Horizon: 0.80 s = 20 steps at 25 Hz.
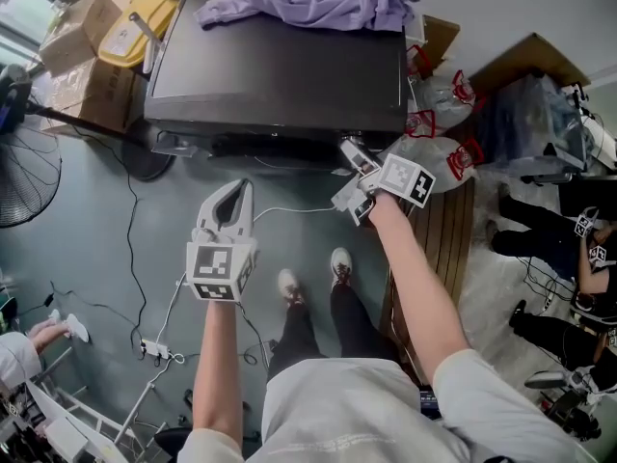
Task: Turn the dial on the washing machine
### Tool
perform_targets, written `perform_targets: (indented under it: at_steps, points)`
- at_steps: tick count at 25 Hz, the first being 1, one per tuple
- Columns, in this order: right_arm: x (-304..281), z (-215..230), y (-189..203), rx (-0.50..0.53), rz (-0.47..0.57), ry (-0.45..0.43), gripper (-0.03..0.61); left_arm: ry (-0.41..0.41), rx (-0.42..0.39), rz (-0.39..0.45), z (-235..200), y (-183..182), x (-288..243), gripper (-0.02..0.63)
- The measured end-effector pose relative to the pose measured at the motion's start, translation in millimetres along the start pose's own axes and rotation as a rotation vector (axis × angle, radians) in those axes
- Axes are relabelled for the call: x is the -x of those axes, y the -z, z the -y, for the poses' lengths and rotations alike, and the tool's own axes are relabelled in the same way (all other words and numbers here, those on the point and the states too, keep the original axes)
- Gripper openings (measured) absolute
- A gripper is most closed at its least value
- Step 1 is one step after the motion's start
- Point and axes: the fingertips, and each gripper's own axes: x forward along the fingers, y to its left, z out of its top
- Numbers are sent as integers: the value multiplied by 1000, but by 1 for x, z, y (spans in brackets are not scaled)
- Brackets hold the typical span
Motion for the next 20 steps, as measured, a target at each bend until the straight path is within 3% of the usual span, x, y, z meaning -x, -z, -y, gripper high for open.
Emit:
perform_targets:
  at_steps: [8,16,20]
  points:
    - [0,2,0,-109,13,-90,284,6,55,21,3,-2,1,15]
    - [0,7,1,-270,22,-173,284,4,181,48,-2,-3,4,15]
    - [0,8,2,-317,31,-187,284,-3,295,70,-8,-2,8,15]
